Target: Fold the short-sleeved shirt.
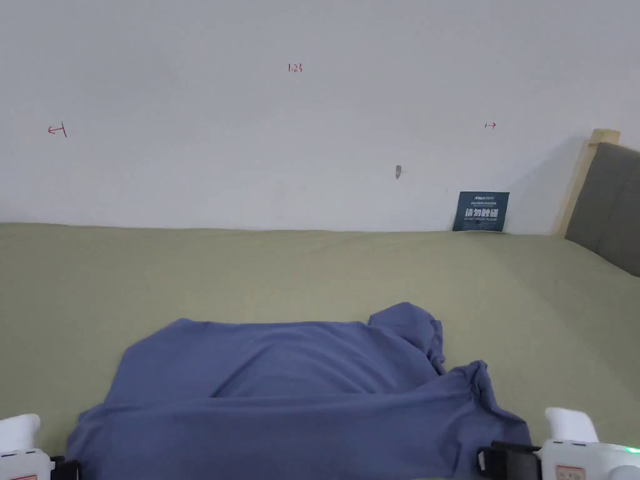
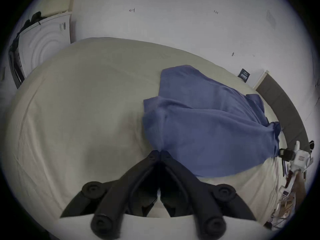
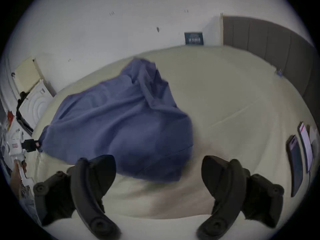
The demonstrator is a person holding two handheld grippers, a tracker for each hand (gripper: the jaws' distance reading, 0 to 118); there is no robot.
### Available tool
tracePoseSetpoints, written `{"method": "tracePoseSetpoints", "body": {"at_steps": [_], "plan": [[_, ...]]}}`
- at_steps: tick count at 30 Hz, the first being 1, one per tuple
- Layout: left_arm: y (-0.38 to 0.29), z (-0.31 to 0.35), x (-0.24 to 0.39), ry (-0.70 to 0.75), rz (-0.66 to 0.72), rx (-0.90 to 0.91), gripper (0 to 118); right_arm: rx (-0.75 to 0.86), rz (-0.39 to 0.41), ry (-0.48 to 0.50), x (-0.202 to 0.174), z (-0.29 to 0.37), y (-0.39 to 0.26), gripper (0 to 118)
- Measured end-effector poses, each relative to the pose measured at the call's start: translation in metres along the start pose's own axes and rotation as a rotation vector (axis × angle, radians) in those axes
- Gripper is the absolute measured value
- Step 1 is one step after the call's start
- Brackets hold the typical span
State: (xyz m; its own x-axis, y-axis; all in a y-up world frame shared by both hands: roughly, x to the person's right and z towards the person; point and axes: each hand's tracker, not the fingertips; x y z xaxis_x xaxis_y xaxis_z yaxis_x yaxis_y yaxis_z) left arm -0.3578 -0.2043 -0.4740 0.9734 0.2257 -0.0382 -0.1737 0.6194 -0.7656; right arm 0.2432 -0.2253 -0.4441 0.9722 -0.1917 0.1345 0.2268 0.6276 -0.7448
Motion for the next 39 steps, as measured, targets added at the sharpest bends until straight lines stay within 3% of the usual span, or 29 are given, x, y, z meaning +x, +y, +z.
{"method": "tracePoseSetpoints", "body": {"at_steps": [1, 2, 3, 4, 5, 7, 15, 18, 26, 31, 34, 35, 36, 37, 39], "plan": [[-0.001, 0.0, 0.0, -0.002, 0.011, 0.002, 0, -0.029, 0.015, -0.03, -0.004, -0.008, 0.001, 65], [-0.002, 0.0, 0.002, -0.006, 0.019, -0.001, 0, -0.02, 0.043, -0.041, -0.009, -0.01, 0.001, 65], [-0.003, 0.001, 0.005, -0.001, 0.018, 0.003, 0, 0.002, 0.096, -0.075, -0.013, -0.007, 0.001, 57], [0.0, 0.003, 0.003, -0.003, 0.005, 0.018, 0, 0.042, 0.159, -0.093, -0.017, -0.001, 0.0, 42], [0.001, 0.003, 0.004, -0.009, -0.008, 0.016, 0, 0.057, 0.162, -0.011, -0.018, 0.004, 0.001, 11], [0.005, 0.004, 0.009, -0.009, -0.033, 0.001, 0, 0.034, 0.136, -0.045, -0.022, 0.013, 0.004, 7], [0.023, 0.052, 0.003, -0.062, -0.11, 0.012, 0, 0.085, 0.206, 0.022, -0.022, 0.08, 0.012, 7], [0.021, 0.077, -0.001, -0.062, -0.147, 0.02, 0, 0.073, 0.247, 0.0, -0.024, 0.106, 0.006, 7], [-0.034, 0.127, -0.02, -0.103, -0.142, -0.056, 0, -0.009, 0.181, 0.01, -0.006, 0.159, -0.041, 7], [-0.079, 0.117, -0.039, -0.099, -0.092, -0.152, 0, -0.078, 0.225, -0.023, 0.009, 0.144, -0.082, 7], [-0.093, 0.106, -0.044, -0.109, -0.034, -0.183, 0, -0.075, 0.205, -0.023, 0.014, 0.129, -0.093, 7], [-0.093, 0.102, -0.046, -0.118, -0.017, -0.196, 0, -0.088, 0.157, -0.006, 0.017, 0.126, -0.093, 7], [-0.094, 0.098, -0.052, -0.126, -0.001, -0.215, 4, -0.107, 0.129, 0.002, 0.019, 0.125, -0.092, 15], [-0.091, 0.098, -0.054, -0.104, 0.019, -0.23, 17, -0.127, 0.106, 0.0, 0.022, 0.126, -0.091, 32], [-0.081, 0.101, -0.057, -0.051, 0.036, -0.253, 74, -0.14, 0.121, -0.035, 0.025, 0.138, -0.082, 84]]}}
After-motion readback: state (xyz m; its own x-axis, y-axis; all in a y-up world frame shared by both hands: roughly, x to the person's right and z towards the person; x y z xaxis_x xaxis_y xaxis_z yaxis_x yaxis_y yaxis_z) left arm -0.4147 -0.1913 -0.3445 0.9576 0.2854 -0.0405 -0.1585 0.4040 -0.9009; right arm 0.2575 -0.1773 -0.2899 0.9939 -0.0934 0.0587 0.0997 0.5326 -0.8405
